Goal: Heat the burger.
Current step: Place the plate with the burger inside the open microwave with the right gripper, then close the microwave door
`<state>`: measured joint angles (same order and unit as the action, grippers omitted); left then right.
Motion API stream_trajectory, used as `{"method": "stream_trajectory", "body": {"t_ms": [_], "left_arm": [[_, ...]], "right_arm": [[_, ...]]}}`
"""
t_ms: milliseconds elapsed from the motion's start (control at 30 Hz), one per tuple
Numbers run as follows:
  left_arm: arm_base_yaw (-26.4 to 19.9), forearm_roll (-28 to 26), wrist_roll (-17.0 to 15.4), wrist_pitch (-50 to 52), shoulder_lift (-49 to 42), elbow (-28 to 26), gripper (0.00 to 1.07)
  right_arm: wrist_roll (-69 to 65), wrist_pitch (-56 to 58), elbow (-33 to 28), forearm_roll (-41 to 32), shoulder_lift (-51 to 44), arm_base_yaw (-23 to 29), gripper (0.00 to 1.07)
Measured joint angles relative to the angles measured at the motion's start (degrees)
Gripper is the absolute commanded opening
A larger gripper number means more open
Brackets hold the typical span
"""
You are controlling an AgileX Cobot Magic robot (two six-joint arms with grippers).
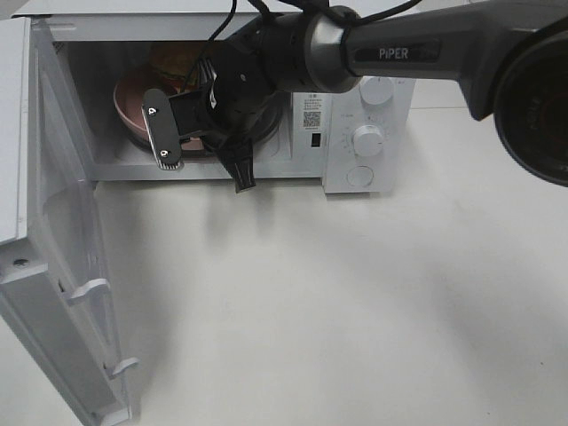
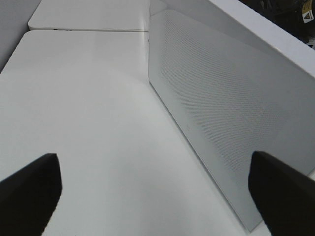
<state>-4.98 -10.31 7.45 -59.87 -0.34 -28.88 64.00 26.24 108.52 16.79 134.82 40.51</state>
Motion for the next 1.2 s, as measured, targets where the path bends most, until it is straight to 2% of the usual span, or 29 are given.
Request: {"method": "stream_trajectory", "body": {"t_ms": [300, 333, 367, 433, 533, 567, 633, 700, 967, 1133, 1200], "left_arm": [[0.0, 0.1, 0.0, 0.0, 0.0, 0.0, 0.98], [0.0, 0.1, 0.0, 0.0, 0.0, 0.0, 0.98], [0.0, 0.1, 0.0, 0.0, 0.0, 0.0, 0.98], [0.0, 0.1, 0.0, 0.0, 0.0, 0.0, 0.98], [0.0, 0.1, 0.0, 0.0, 0.0, 0.0, 0.98], [0.0, 0.1, 0.0, 0.0, 0.0, 0.0, 0.98], [0.0, 0.1, 0.0, 0.0, 0.0, 0.0, 0.98], [0.0, 0.1, 0.0, 0.0, 0.0, 0.0, 0.98], [0.0, 0.1, 0.0, 0.0, 0.0, 0.0, 0.98], [0.0, 0.1, 0.0, 0.0, 0.0, 0.0, 0.98], [0.0, 0.1, 0.0, 0.0, 0.0, 0.0, 0.98]], "right_arm": [[0.0, -0.2, 0.2, -0.1, 1.4, -0.2, 0.08], [0.1, -0.3, 0.2, 0.0, 1.4, -0.2, 0.12], [0.1, -0.3, 0.2, 0.0, 1.4, -0.2, 0.12], [0.1, -1.9, 0.7, 0.1, 1.4, -0.2, 0.24], [0.1, -2.2, 1.0, 0.1, 1.4, -0.2, 0.27], [-0.2, -2.4, 1.1, 0.1, 1.3, -0.3, 0.35], [-0.7, -2.4, 1.1, 0.0, 1.3, -0.3, 0.38], [-1.0, -1.3, 1.1, -0.5, 1.3, -0.3, 0.46], [-1.1, 0.8, 0.9, -0.5, 1.1, -0.3, 0.55], [-1.1, 0.8, -1.8, -0.7, -0.8, -0.3, 0.59], [-1.1, 0.4, -4.8, -0.8, -2.9, -0.3, 0.62]]}}
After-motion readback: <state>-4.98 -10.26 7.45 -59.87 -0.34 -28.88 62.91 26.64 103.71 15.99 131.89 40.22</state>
